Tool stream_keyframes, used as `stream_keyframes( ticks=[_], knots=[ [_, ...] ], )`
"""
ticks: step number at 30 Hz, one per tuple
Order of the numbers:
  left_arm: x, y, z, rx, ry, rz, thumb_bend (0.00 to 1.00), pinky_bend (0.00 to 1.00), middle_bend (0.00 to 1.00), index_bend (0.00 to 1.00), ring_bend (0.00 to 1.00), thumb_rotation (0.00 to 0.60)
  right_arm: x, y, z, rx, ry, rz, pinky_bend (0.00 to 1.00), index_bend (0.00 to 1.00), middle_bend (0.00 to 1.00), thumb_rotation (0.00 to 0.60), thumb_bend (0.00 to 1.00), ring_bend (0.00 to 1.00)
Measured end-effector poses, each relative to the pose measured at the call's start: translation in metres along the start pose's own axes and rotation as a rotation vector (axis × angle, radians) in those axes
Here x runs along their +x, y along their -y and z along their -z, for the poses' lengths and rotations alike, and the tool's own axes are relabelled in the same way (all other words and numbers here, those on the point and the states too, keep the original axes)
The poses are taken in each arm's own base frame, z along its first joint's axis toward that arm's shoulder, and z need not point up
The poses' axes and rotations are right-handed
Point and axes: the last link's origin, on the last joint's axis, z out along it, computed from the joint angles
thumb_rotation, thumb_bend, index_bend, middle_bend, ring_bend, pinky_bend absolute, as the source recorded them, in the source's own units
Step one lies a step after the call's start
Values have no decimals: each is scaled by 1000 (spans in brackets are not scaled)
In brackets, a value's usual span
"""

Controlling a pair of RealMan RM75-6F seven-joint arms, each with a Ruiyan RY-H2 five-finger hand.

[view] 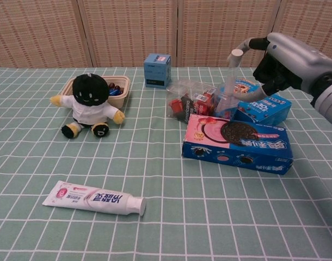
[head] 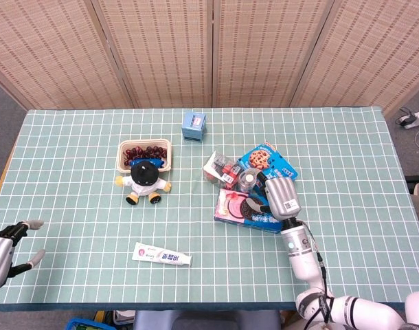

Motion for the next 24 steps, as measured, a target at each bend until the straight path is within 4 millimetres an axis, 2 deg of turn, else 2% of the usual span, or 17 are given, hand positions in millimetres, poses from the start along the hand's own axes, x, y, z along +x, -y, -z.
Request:
stream_keyframes(
  ticks=[10, 18, 24],
  knots=[
    [-1, 1, -1, 3, 9, 2, 241, 593, 397, 394, 444, 600, -8, 6, -17, -42, -37, -37, 1000, 415, 1000, 600, 176, 1000],
    [-1, 1, 0, 2, 11, 6, 241, 593, 397, 393, 444, 600, -13, 3, -23, -62, -33, -42, 1000, 457, 1000, 600, 187, 1000],
    [0, 1, 0, 5, 7, 10, 241, 594, 398, 393, 444, 600, -18, 0, -27, -73, -32, -47, 1000, 496, 1000, 600, 239, 1000]
  ],
)
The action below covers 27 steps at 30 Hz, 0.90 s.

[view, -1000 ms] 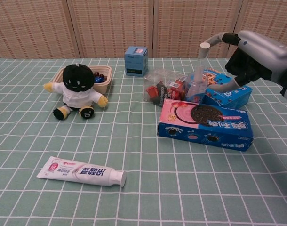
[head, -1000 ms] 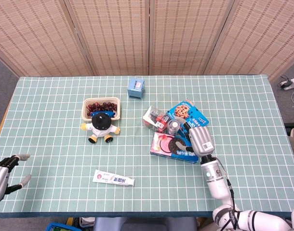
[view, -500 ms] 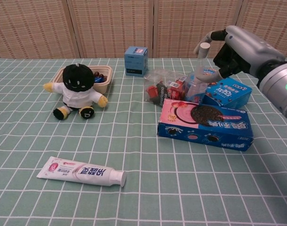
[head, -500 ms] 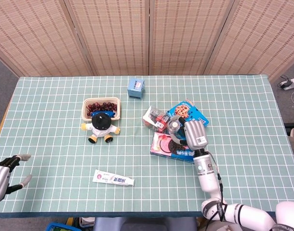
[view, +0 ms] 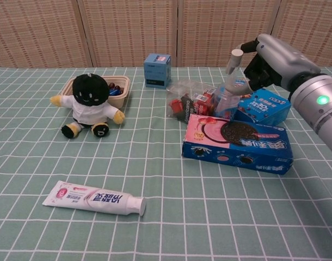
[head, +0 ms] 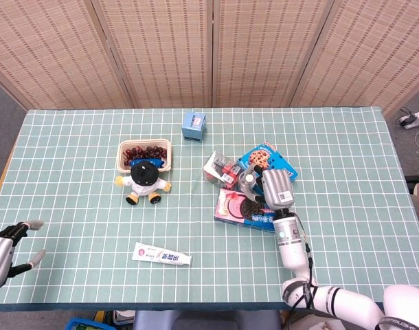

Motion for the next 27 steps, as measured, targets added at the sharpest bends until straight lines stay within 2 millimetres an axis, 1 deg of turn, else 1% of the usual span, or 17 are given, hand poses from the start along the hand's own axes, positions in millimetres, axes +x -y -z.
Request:
stream_keyframes(
  ticks=[4, 8, 13, 19, 22, 27],
  knots=[
    [0, -1, 0, -4, 3, 0, 241, 594, 398, 393, 444, 600, -2, -4, -1, -13, -1, 2, 1000, 519, 1000, 600, 321, 1000],
    [0, 0, 0, -3, 3, 2, 242, 594, 397, 393, 444, 600, -3, -6, -2, -22, 2, 4, 1000, 545, 1000, 600, 357, 1000],
    [0, 0, 0, -4, 5, 5, 241, 594, 397, 393, 444, 600, -5, -7, -3, -26, 7, 7, 1000, 637, 1000, 600, 412, 1000],
    [0, 0, 0, -3, 6, 6, 241, 594, 397, 392, 444, 600, -4, -8, -4, -22, -2, 3, 1000, 723, 1000, 600, 483, 1000],
    [1, 0, 1, -3, 5, 8, 241, 594, 398, 392, 444, 600, -2, -7, -3, -11, -12, -2, 1000, 759, 1000, 600, 507, 1000],
    [1, 0, 1, -4, 5, 8, 241, 594, 397, 393, 444, 600, 4, -6, -1, 13, -38, -11, 1000, 787, 1000, 600, 527, 1000]
  ],
)
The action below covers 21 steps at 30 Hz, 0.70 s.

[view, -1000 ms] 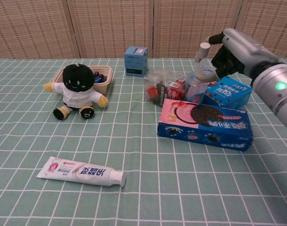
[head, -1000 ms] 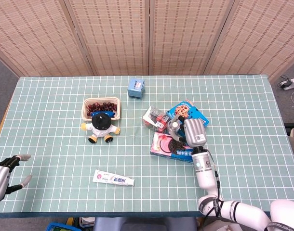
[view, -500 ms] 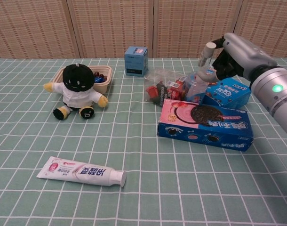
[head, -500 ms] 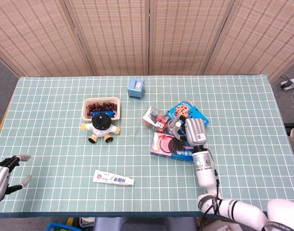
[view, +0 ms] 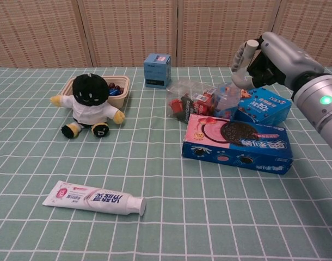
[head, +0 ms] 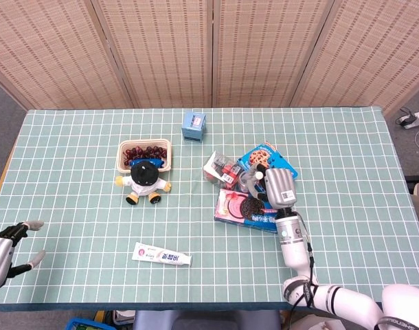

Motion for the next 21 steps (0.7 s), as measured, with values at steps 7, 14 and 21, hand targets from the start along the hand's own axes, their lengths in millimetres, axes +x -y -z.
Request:
stream_keyframes(
  ticks=[7, 14, 21],
  knots=[
    [-1, -1, 0, -3, 4, -3, 242, 594, 398, 392, 444, 600, 12, 8, 6, 40, -24, -23, 1000, 787, 1000, 600, 538, 1000],
    [-1, -1, 0, -3, 7, -5, 241, 594, 397, 392, 443, 600, 30, 26, 16, 106, -45, -50, 1000, 787, 1000, 600, 544, 1000],
    [-2, -2, 0, -7, 9, -6, 241, 594, 397, 391, 443, 600, 50, 50, 32, 187, -59, -101, 1000, 788, 1000, 600, 546, 1000]
  ],
)
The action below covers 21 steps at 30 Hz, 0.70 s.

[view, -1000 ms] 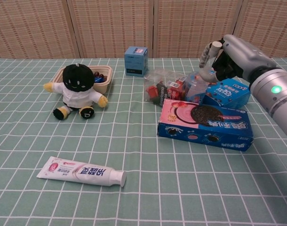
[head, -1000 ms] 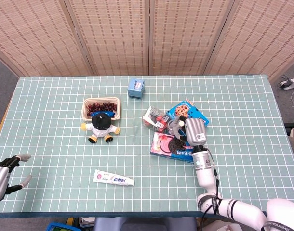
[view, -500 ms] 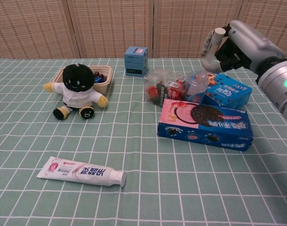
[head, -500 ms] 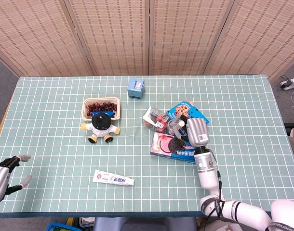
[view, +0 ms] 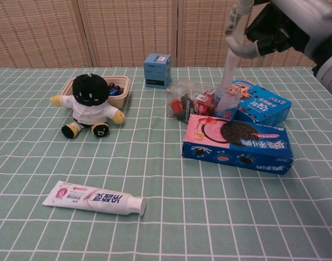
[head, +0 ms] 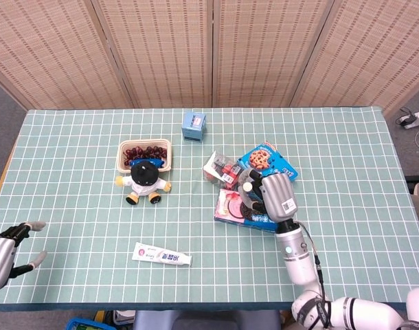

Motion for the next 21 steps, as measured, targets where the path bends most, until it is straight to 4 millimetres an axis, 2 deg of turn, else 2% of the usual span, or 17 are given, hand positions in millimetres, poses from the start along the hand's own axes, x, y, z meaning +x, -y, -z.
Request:
stream_keyframes(
  ticks=[10, 15, 21],
  knots=[
    [2, 0, 1, -1, -11, 10, 241, 594, 397, 388, 443, 600, 22, 30, 18, 80, 7, -142, 1000, 791, 1000, 600, 547, 1000],
    [3, 0, 1, -12, -21, 19, 241, 593, 397, 383, 443, 600, 25, 31, 21, 98, 70, -295, 1000, 791, 1000, 600, 548, 1000],
    [4, 1, 2, -8, -20, 19, 241, 594, 397, 386, 443, 600, 23, 23, 22, 84, 193, -529, 1000, 791, 1000, 600, 588, 1000]
  ],
)
